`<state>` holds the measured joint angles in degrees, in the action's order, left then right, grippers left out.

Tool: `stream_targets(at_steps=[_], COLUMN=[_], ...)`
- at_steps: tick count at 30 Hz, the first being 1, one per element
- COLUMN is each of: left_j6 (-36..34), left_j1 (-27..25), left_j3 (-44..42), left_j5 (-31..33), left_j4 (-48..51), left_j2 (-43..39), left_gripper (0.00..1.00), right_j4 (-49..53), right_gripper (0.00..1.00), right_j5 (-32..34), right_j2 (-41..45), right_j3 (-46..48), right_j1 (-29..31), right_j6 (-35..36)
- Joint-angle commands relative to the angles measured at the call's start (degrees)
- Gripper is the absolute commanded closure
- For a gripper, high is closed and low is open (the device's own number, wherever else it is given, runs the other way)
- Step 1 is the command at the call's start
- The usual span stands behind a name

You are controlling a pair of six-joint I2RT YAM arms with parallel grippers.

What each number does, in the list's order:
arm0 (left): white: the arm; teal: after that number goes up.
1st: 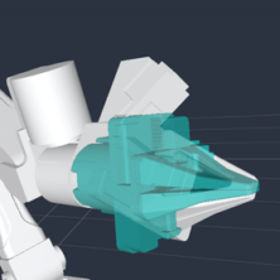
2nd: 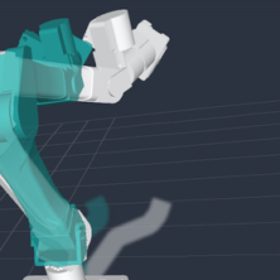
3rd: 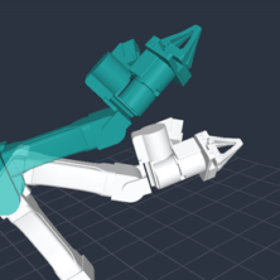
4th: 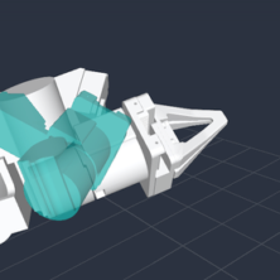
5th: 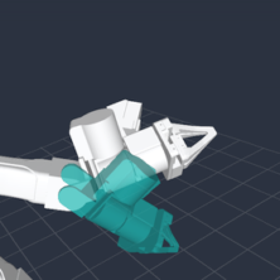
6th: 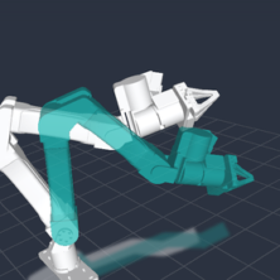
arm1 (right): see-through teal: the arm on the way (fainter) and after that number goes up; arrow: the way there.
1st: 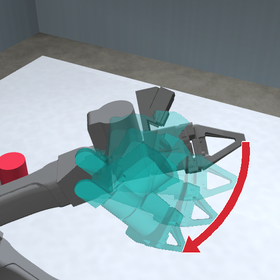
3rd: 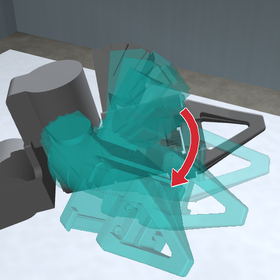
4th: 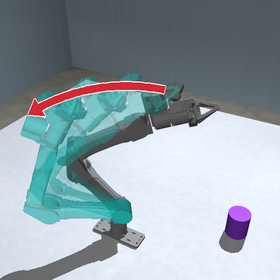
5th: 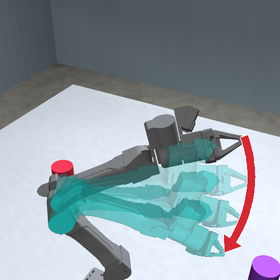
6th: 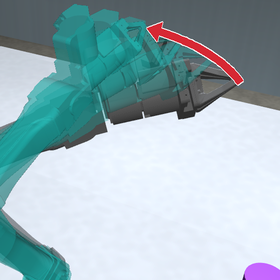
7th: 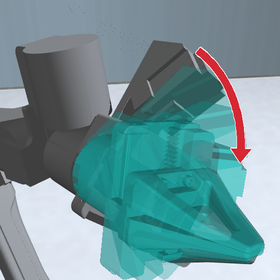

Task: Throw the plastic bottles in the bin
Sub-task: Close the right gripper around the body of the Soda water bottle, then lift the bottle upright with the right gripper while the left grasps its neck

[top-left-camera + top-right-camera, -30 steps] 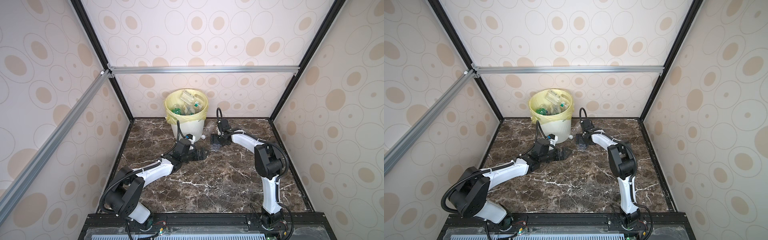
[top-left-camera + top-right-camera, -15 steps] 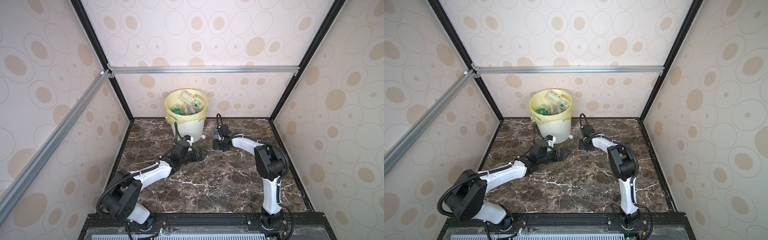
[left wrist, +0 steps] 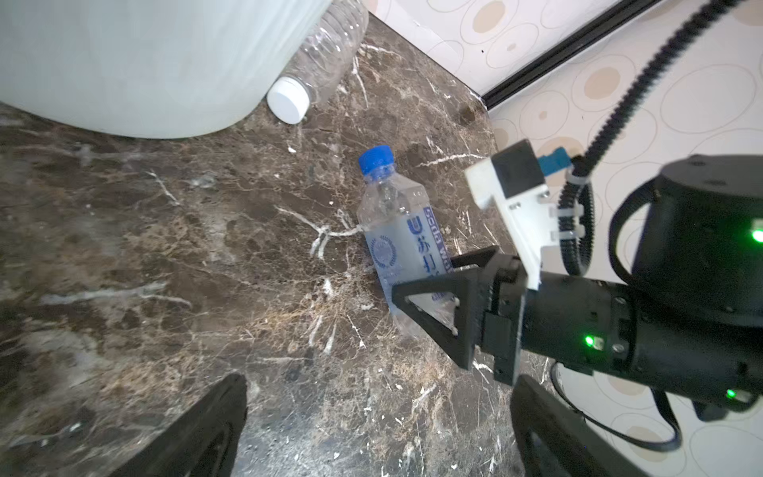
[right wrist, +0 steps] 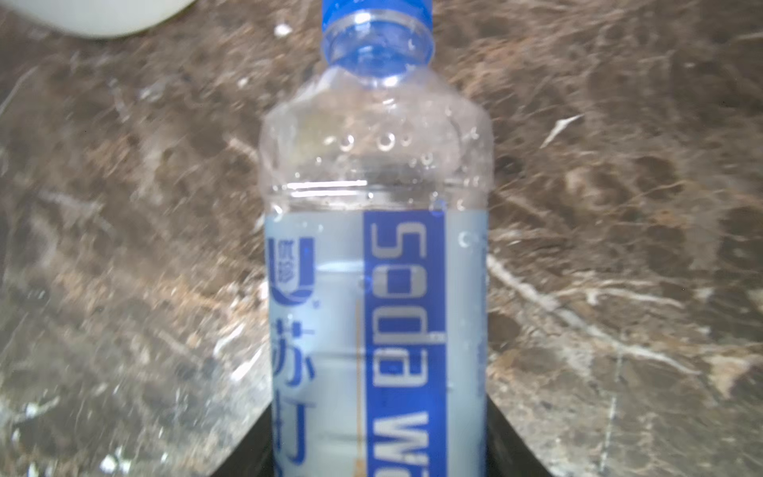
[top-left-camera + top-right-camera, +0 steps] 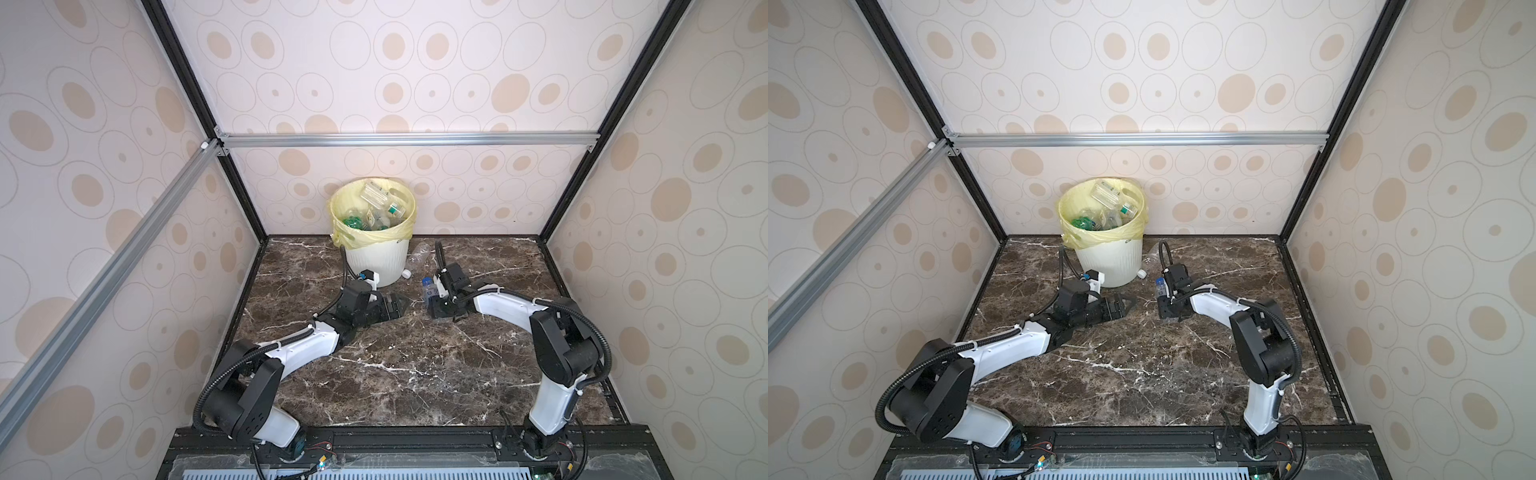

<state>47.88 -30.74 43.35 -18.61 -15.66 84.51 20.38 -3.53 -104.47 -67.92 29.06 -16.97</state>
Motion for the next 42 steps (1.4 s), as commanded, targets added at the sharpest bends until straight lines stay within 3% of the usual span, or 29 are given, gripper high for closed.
stream_targets(at_steps=[1,7,16,28,42], left_j6=[1.85,4.76,12.55,17.84,20.94], left_j1=[1.59,4.96,8.67,9.03,8.95], left_j3=[-1.11,-4.06,-8.54,-9.87,-10.55], left_j5=[-0.97,-3.11,-9.38,-13.25,-15.11], left_j4=[-2.71,-4.46,-11.87,-19.84,-25.08], left_j2=[-1.99,-2.74,-2.67,-2.38,-2.25], left_gripper=[0.01,0.01,0.01,0.05,0.14], right_j4=[-0.36,-0.32,-2.42,-5.24,-9.4], right_gripper=[0.44,0.45,0.45,0.46,0.46], right_j5=[-3.6,-3.83,-5.02,-12.59,-16.9], right_j2=[2.12,2.6,4.73,9.09,10.37], right_j3=[1.76,2.87,2.54,0.55,-0.93], right_j1=[2.44,7.84,12.41,12.48,12.43], right_j6=[6.22,11.24,11.85,7.81,4.1])
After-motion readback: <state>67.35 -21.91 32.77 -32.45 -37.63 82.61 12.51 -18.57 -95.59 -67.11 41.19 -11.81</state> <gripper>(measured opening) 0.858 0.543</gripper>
